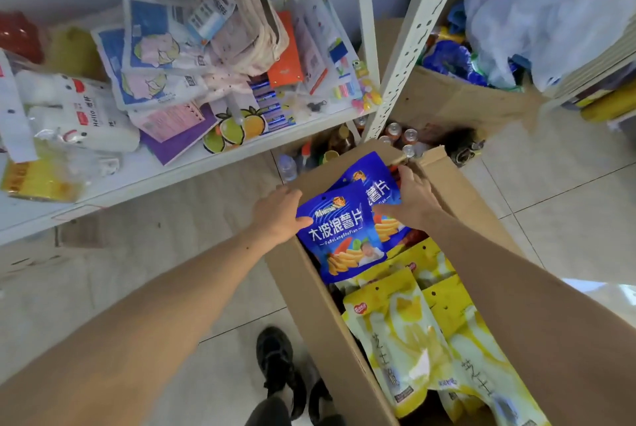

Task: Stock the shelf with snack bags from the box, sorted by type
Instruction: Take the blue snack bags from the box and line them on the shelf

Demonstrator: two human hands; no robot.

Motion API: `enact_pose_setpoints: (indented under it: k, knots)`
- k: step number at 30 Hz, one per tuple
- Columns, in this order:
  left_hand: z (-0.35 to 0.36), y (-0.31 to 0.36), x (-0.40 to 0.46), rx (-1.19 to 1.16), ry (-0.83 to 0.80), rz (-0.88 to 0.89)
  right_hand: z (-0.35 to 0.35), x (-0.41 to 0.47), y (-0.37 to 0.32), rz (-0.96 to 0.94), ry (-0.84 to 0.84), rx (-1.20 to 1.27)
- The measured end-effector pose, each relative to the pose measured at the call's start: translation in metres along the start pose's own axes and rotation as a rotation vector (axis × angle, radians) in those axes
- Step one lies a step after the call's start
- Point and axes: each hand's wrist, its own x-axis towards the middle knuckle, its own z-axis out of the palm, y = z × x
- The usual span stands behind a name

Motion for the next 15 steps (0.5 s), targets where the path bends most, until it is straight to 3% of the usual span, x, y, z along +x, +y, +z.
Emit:
enact_pose_setpoints:
  k: [9, 12, 15]
  knots:
    - [0.016, -0.002, 0.014, 0.023, 0.148, 0.053, 0.018, 0.027, 0.012, -0.108, 0.115, -0.038]
    - [0.008, -0.003, 0.011, -0.233, 0.107, 0.063, 0.011, 0.021, 0.007, -0.115, 0.081, 0.043]
    - [-0.006, -0.001, 0.000, -0.644, 0.104, 0.022, -0.002, 0.008, 0.001, -0.108, -0.025, 0.193]
